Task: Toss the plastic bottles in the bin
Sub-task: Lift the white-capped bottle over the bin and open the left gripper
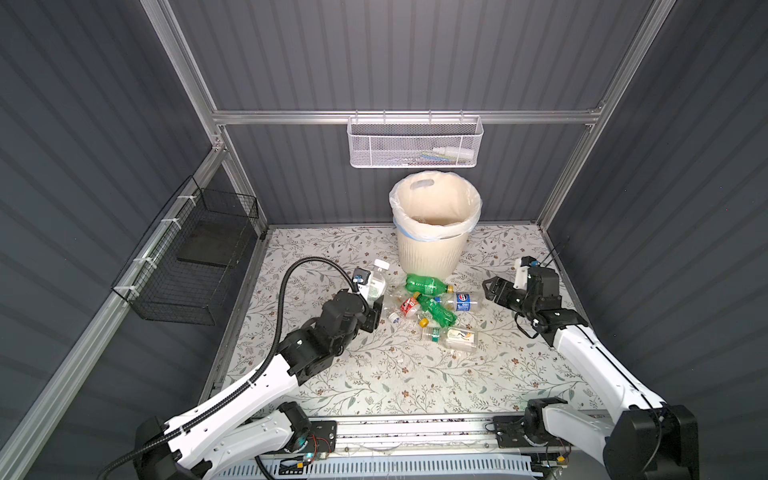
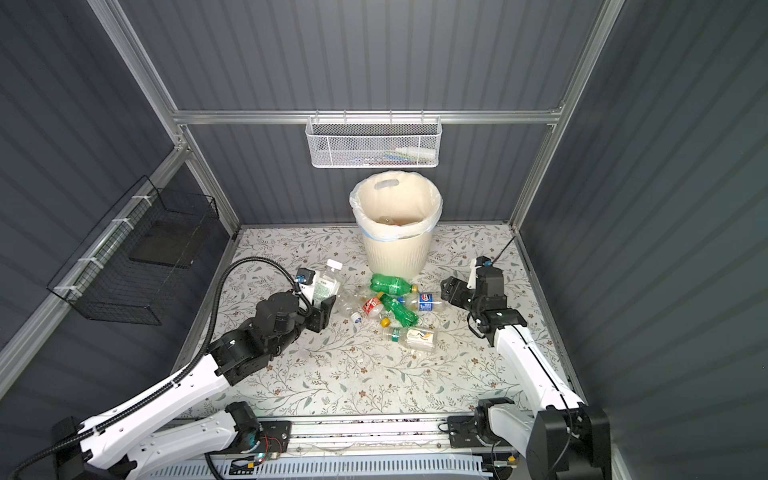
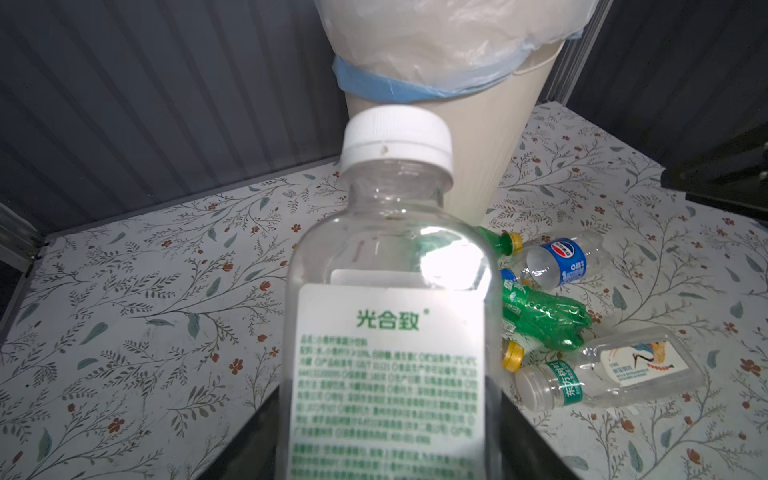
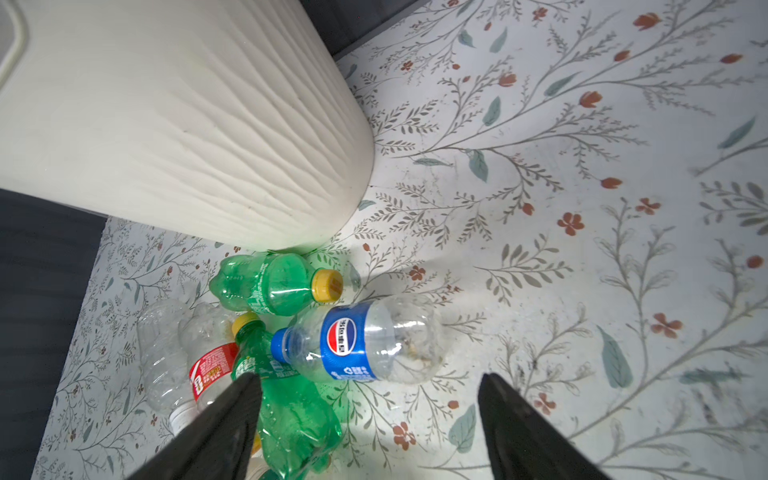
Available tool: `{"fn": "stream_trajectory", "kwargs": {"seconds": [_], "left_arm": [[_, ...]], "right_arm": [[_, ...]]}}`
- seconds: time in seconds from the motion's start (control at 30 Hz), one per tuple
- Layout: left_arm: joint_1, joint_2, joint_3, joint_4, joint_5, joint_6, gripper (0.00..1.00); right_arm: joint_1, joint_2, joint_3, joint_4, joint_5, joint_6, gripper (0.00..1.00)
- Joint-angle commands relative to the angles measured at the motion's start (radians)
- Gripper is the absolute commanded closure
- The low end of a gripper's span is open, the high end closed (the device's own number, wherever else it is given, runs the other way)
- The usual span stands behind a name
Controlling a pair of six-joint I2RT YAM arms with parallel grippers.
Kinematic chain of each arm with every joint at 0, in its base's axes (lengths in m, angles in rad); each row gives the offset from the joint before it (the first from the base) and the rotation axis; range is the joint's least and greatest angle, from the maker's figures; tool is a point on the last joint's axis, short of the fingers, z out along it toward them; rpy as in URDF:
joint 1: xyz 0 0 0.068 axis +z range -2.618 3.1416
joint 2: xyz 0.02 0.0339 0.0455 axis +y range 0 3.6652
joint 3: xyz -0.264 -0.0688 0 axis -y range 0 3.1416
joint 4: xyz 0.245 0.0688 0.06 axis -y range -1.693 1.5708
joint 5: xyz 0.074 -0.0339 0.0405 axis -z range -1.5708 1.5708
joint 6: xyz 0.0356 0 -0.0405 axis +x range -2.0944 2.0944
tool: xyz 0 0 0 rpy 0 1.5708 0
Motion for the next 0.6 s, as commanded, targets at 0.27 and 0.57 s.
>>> {"fn": "stream_trajectory", "kwargs": {"seconds": [0.27, 0.57], "left_arm": [[-0.002, -0.145, -0.023, 0.509, -0.029, 0.3, 0.33], [0.007, 0.23, 0.393, 0.704, 0.201, 0.495, 0.32]], "right_arm": [[0.116, 0.04, 0.102, -0.085, 0.123, -0.039, 0.18], [0.174, 0.028, 0.115, -0.084, 0.161, -0.026, 0.18]]}}
